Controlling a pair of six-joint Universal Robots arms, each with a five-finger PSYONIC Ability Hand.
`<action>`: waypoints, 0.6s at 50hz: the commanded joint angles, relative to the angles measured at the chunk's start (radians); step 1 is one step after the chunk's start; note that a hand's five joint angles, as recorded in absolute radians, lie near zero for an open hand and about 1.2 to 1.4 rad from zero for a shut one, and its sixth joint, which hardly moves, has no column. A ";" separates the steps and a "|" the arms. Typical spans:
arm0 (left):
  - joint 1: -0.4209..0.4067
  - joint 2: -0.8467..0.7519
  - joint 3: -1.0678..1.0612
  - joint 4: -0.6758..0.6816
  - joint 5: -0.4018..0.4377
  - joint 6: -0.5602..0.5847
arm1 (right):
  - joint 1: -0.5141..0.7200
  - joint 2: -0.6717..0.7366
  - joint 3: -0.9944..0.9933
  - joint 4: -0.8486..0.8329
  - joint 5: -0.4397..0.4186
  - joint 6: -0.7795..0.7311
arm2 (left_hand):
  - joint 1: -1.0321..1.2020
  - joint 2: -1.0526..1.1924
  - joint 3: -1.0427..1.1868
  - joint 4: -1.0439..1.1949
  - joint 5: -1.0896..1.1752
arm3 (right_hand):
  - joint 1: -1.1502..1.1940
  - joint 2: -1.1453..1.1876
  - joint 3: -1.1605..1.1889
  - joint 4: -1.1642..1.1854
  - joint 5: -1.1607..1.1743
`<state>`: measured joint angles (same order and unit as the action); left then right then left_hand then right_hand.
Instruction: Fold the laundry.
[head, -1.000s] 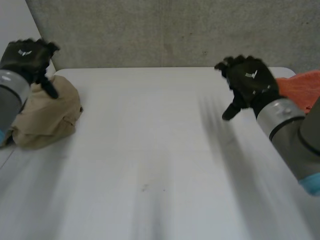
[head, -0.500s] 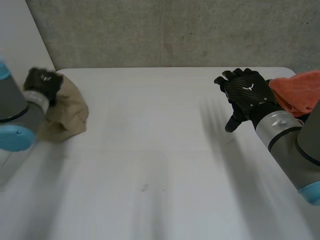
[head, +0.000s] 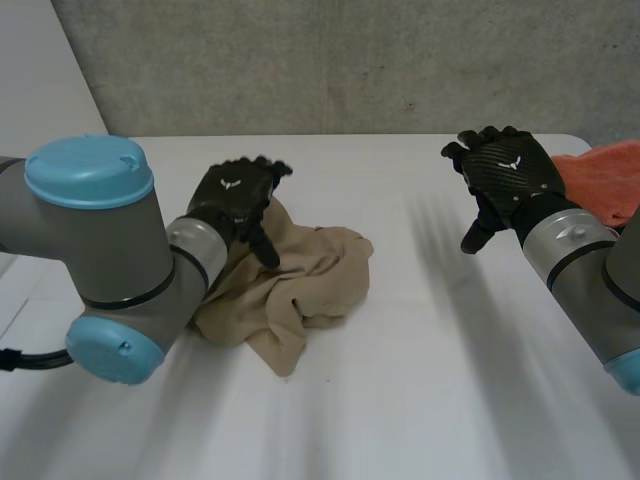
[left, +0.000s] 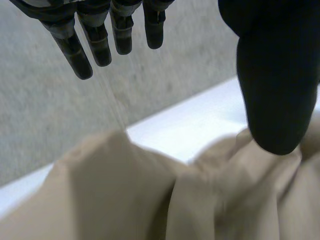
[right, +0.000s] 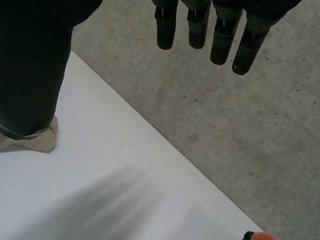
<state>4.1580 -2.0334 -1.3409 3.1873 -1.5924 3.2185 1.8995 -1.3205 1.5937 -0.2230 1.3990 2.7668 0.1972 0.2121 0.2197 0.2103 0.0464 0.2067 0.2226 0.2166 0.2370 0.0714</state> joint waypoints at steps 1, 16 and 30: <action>0.005 0.105 -0.093 -0.142 -0.040 0.012 | 0.000 0.017 -0.029 0.051 -0.055 -0.001 | 0.005 -0.010 -0.018 -0.009 -0.019 | -0.032 -0.048 -0.042 -0.062 -0.071; -0.061 0.289 -0.299 -0.152 -0.120 -0.025 | 0.004 0.326 -0.265 0.271 -0.183 0.014 | 0.239 0.224 0.217 0.226 0.215 | 0.037 0.021 0.027 0.007 -0.002; -0.116 0.023 -0.161 -0.147 -0.170 -0.140 | 0.076 0.596 -0.498 0.252 -0.218 0.134 | 0.251 0.236 0.229 0.238 0.227 | 0.043 0.027 0.033 0.012 0.003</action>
<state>4.0480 -1.9155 -1.5807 3.0386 -1.7250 3.0921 1.9434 -0.8023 1.1668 0.0456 1.2059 2.8830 0.3972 0.3997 0.3990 0.4015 0.2295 0.2068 0.2226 0.2168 0.2371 0.0714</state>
